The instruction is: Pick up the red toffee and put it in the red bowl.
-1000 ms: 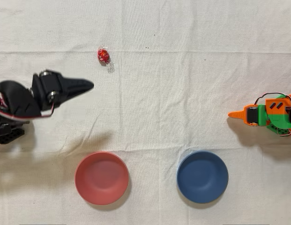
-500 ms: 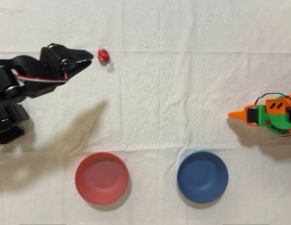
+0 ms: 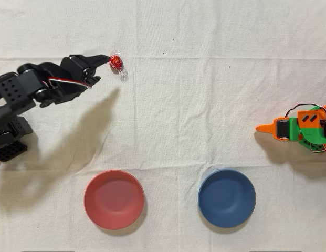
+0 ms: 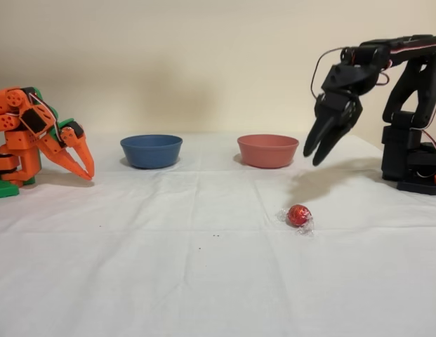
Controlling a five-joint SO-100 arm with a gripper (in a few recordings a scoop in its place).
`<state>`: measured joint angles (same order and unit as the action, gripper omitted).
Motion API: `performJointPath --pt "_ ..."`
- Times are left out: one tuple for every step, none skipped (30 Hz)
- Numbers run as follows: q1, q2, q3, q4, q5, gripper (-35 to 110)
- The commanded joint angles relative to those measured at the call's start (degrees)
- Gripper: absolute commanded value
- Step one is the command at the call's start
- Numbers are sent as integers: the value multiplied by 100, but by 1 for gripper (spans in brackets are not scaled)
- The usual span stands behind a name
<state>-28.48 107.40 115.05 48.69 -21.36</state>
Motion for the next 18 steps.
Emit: performJointPath --pt "-141 26 272 -413 -88 26" --pt "-141 -18 316 -475 -79 26" --pt "-141 -62 352 -536 -70 26" --pt "-141 -97 378 -598 -62 26" --pt "-141 -149 387 -650 -62 26" --pt "-132 -220 387 -686 -62 26" --pt "-132 -290 369 -729 -53 26" --pt "-132 -360 360 -782 -53 26" --pt "-132 -422 352 -826 -53 26" --pt "-132 -475 343 -879 -53 26" --pt "-132 -519 343 -932 -62 26" --pt "-132 -571 352 -984 -70 26" --pt "-132 -633 334 -1028 -79 26" --pt "-132 -703 308 -1063 -97 26" --pt "-132 -765 290 -1099 -105 26" --pt "-132 -826 264 -1125 -105 26" --pt "-132 -888 229 -1134 -105 26" --pt "-141 -949 185 -1143 -97 26"
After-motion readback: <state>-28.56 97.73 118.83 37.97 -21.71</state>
